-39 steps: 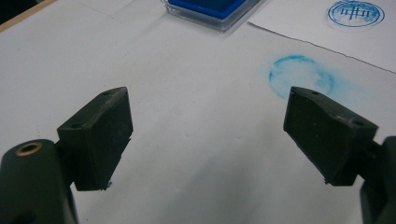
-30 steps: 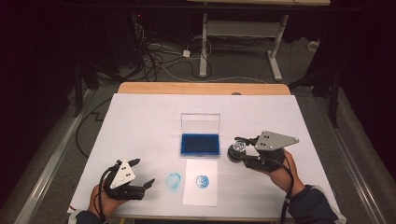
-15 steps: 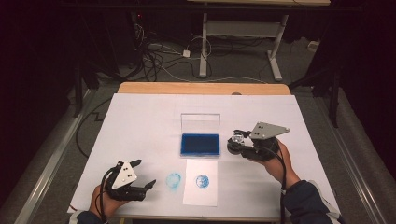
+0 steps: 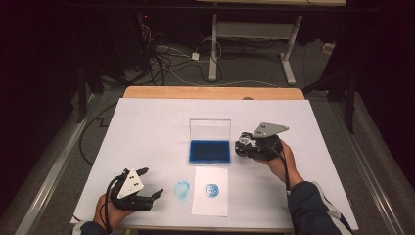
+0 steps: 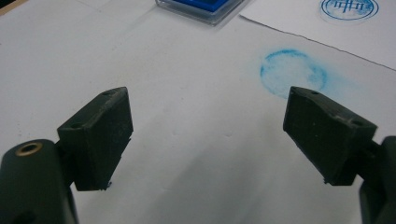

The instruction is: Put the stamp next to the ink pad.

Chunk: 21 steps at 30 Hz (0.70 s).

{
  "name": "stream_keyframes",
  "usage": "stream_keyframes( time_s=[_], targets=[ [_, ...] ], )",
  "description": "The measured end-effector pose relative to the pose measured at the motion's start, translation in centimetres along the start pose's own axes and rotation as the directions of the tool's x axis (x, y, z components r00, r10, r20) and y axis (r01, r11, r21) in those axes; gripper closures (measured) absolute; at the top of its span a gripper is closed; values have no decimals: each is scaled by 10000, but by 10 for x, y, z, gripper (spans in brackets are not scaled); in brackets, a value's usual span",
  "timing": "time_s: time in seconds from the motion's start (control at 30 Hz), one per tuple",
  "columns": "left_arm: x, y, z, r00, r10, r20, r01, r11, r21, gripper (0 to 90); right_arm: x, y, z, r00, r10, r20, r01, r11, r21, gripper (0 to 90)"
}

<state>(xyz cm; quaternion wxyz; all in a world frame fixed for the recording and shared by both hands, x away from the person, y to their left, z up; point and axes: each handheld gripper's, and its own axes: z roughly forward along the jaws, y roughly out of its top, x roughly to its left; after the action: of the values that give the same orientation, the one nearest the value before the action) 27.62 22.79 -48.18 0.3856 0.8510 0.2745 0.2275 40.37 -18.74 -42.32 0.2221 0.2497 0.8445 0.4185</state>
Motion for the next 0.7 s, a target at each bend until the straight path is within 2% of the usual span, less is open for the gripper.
stream_keyframes(
  time_s=[0.33,0.7],
  targets=[
    [0,-1,2,10000,1,71,-2,10000,95,151,-3,-7,20,9997,237,101,-240,9991,356,565],
    [-1,-1,2,9999,39,107,-41,9998,172,151,-4,-12,28,9993,352,106,-358,9974,621,563]
  ],
)
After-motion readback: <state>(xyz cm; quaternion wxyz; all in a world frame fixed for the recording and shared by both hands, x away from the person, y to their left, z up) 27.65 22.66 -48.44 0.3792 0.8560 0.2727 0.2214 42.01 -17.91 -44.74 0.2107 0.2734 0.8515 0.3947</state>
